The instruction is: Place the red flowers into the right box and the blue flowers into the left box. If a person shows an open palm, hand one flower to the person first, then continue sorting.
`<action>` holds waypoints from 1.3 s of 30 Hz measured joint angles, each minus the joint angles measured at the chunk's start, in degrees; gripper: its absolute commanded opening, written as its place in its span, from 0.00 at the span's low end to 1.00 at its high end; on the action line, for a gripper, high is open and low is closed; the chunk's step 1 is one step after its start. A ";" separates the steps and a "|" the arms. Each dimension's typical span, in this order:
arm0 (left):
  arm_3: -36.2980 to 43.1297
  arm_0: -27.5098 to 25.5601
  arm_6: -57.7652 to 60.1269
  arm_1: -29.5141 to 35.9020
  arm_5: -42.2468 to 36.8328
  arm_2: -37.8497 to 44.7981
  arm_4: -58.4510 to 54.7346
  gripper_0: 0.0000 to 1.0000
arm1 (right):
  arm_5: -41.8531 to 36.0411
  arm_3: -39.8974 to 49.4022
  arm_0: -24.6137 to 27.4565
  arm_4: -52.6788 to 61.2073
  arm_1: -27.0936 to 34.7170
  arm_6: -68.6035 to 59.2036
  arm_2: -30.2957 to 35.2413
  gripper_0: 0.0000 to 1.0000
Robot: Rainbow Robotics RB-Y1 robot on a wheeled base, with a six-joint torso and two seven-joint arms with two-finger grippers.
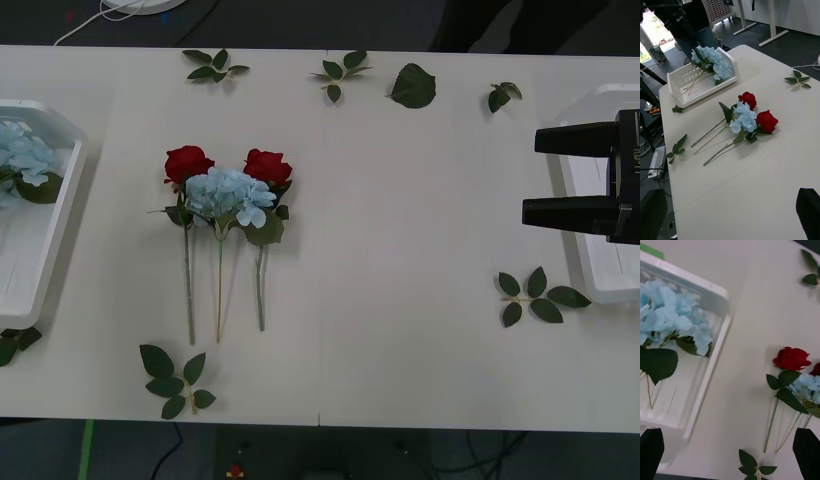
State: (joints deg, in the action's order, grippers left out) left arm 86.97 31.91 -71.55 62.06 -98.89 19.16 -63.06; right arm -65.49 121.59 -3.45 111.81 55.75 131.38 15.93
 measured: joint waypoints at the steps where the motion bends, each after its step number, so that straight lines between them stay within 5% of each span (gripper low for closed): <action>1: 1.56 0.00 2.44 -0.29 -0.84 -1.00 1.55 1.00 | 0.00 0.00 0.00 0.00 0.00 0.00 0.00 1.00; 12: 10.02 0.00 7.55 -7.60 -3.09 -15.41 16.67 1.00 | 0.01 0.02 0.01 0.00 0.00 0.00 0.00 1.00; 29: 10.32 0.00 10.35 -26.31 5.05 -30.60 31.13 1.00 | 0.02 0.04 0.01 0.00 0.00 0.00 0.01 1.00; 39: 10.32 -1.30 10.31 -28.10 6.33 -33.57 33.40 1.00 | 0.02 0.04 0.01 0.00 0.00 0.00 0.01 1.00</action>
State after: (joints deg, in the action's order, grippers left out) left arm 97.28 30.62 -61.24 33.96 -92.56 -14.41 -29.66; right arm -65.46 121.63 -3.44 111.81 55.75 131.38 15.94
